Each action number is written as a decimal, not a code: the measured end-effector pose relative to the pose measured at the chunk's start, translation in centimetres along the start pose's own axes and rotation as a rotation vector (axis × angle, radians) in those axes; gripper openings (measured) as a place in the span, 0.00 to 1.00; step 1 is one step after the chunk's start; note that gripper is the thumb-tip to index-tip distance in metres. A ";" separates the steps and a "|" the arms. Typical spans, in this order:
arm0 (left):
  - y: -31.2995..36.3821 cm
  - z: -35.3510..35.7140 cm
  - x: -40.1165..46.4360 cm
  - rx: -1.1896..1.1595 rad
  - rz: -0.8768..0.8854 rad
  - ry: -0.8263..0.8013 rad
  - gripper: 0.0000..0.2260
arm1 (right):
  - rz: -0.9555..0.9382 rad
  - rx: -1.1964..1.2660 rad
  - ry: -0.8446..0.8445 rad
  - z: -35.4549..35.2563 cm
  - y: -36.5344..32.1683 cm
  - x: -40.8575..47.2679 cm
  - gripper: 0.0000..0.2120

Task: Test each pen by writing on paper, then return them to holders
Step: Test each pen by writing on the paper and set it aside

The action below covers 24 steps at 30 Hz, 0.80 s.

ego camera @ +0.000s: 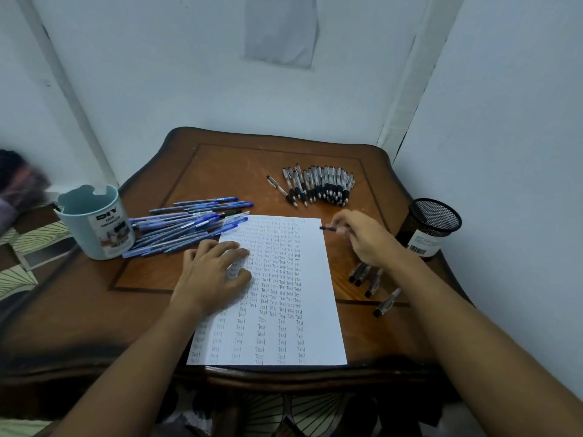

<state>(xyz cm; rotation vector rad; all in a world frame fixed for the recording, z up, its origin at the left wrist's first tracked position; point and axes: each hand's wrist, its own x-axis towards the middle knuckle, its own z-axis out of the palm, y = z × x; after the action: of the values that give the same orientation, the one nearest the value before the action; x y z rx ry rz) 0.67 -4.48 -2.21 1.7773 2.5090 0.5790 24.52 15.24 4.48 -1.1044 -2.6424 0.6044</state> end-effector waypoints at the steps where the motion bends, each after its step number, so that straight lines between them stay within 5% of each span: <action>1: 0.0 0.0 0.0 -0.006 -0.002 0.005 0.30 | -0.016 0.044 0.079 0.3 -0.3 0.4 0.12; 5: 0.2 -0.1 -0.1 -0.020 0.001 0.010 0.30 | -0.023 0.112 0.289 1.3 -1.2 2.0 0.20; 11: 0.3 -0.3 -0.1 -0.040 -0.005 0.034 0.30 | 0.068 0.524 0.410 2.5 -3.0 3.7 0.12; 16: 0.3 -0.3 -0.1 -0.043 -0.018 0.051 0.29 | 0.282 1.217 0.341 1.9 -4.5 5.0 0.15; 18: 0.3 -0.4 -0.1 -0.048 -0.021 0.053 0.29 | 0.302 1.211 0.361 2.3 -4.5 5.6 0.05; 24: 0.4 -0.4 -0.1 -0.054 -0.025 0.047 0.29 | 0.424 1.130 0.390 4.9 -3.9 6.4 0.14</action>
<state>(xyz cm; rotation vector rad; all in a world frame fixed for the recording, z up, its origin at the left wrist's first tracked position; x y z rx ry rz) 0.95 -4.56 -1.70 1.7317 2.5162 0.6890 15.86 15.94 2.08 -1.1617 -1.3135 1.4932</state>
